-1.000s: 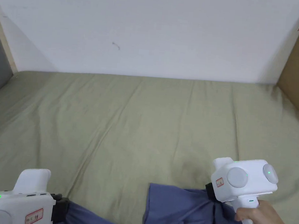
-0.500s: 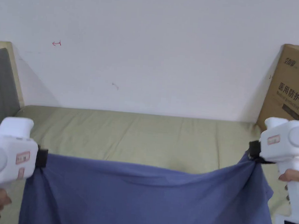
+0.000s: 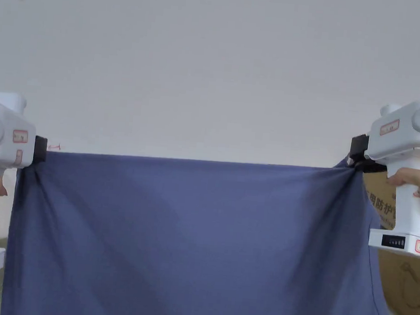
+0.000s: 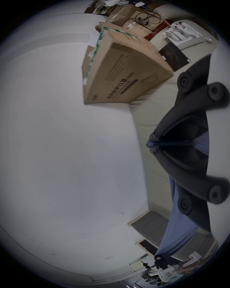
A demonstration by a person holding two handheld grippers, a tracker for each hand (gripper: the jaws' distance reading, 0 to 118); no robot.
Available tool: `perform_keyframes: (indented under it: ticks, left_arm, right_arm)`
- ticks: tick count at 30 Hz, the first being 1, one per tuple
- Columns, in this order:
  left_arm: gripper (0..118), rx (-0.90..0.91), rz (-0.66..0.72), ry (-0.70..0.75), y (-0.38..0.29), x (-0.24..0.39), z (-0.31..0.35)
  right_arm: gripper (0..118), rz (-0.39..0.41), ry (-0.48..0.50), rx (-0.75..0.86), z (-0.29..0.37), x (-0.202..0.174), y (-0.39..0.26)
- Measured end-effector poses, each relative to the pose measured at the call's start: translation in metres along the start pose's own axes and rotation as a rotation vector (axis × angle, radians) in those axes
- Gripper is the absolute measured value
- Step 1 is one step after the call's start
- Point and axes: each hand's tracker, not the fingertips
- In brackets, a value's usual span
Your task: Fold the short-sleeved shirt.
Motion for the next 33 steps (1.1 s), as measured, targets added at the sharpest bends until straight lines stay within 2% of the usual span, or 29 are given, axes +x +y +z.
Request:
perform_keyframes:
  ticks: [4,7,10,11,12,14,15,17,22,23,25,26,28,31,33]
  left_arm:
    - [2,0.083,-0.059,0.074,0.050,0.003,-0.015]
    - [2,0.113,0.038,0.039,0.077,0.001,-0.021]
    - [2,0.147,0.044,0.040,0.054,-0.001,-0.027]
    - [2,0.153,0.039,0.051,0.042,0.003,-0.027]
    - [2,0.151,0.028,0.052,0.075,-0.003,-0.037]
    - [2,0.130,0.022,0.068,0.068,-0.003,-0.047]
    - [2,0.129,0.036,0.068,0.060,-0.003,-0.053]
    - [2,0.063,0.076,0.046,0.037,0.001,-0.075]
    - [2,-0.065,-0.025,0.104,-0.043,0.028,-0.125]
    - [2,-0.140,-0.072,0.116,-0.069,0.034,-0.139]
    - [2,-0.205,-0.064,0.117,-0.119,0.045,-0.175]
    - [2,-0.246,-0.063,0.117,-0.119,0.043,-0.171]
    - [2,-0.341,-0.073,0.106,-0.192,0.056,-0.206]
    - [2,-0.455,-0.143,0.118,-0.262,0.064,-0.220]
    - [2,-0.540,-0.154,0.104,-0.304,0.062,-0.227]
  right_arm:
    - [5,0.003,0.017,0.087,0.004,-0.015,0.045]
    - [5,0.007,0.019,0.137,0.010,-0.026,0.070]
    - [5,0.022,0.005,0.186,0.017,-0.030,0.081]
    - [5,-0.010,0.017,0.215,0.019,-0.029,0.079]
    - [5,-0.017,0.027,0.200,0.018,-0.028,0.077]
    - [5,0.007,0.027,0.179,0.010,-0.026,0.069]
    - [5,0.039,-0.004,0.155,0.001,-0.025,0.062]
    - [5,0.042,-0.027,0.122,-0.022,-0.022,0.047]
    - [5,0.042,-0.065,-0.048,-0.105,-0.002,-0.017]
    - [5,0.049,-0.086,-0.090,-0.126,0.004,-0.037]
    - [5,0.051,-0.122,-0.171,-0.158,0.012,-0.082]
    - [5,0.043,-0.139,-0.220,-0.174,0.018,-0.106]
    - [5,0.031,-0.163,-0.317,-0.204,0.034,-0.154]
    - [5,-0.001,-0.210,-0.449,-0.228,0.054,-0.230]
    - [5,-0.029,-0.209,-0.523,-0.232,0.065,-0.275]
